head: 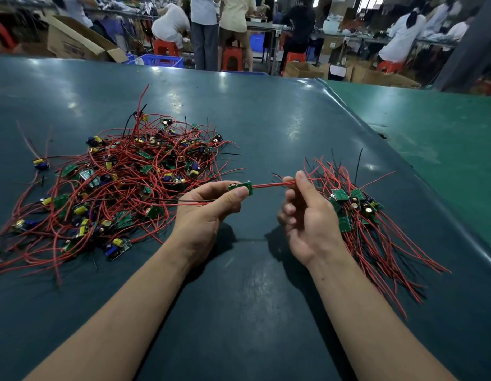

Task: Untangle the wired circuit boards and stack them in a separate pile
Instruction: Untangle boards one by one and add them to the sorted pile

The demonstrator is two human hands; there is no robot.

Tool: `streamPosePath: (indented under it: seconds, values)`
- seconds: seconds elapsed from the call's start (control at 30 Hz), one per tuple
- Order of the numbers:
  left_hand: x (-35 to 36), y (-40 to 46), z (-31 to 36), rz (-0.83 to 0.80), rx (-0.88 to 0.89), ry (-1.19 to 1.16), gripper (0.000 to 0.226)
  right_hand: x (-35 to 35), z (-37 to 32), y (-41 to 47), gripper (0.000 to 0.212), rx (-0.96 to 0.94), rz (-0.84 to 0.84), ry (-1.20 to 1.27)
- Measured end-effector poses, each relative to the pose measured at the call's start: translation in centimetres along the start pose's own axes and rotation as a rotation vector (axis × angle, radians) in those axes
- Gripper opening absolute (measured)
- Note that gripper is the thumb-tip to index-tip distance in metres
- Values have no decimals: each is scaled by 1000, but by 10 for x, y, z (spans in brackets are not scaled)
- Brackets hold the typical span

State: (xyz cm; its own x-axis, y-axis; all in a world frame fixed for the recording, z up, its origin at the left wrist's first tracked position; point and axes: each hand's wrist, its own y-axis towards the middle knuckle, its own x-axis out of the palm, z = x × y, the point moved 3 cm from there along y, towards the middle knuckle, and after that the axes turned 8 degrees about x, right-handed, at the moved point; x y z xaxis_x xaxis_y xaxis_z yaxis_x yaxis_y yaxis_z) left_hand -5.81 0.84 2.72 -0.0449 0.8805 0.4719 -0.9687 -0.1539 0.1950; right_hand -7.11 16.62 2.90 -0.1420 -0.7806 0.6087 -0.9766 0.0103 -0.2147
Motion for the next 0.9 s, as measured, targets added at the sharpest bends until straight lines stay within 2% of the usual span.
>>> streamPosePath:
  seconds: [0.13, 0.3, 0.5, 0.7, 0.77, 0.9]
  values:
    - [3, -3, -1, -71, -22, 3, 12, 0, 1, 3, 37, 96, -63, 131]
    - [0, -1, -1, -33, -46, 6, 12, -5, -4, 4, 28, 41, -3, 102]
    - [3, -4, -1, -135, -38, 55, 15, -5, -4, 6, 45, 86, -21, 163]
    - [-2, 0, -1, -76, -66, 9, 13, -14, -13, 8, 24, -26, 88, 148]
    - [-2, -1, -1, -87, -67, 15, 13, -14, -15, 8, 28, 2, 67, 205]
    - [0, -2, -1, -129, -67, 46, 15, -12, -14, 8, 51, 102, -4, 272]
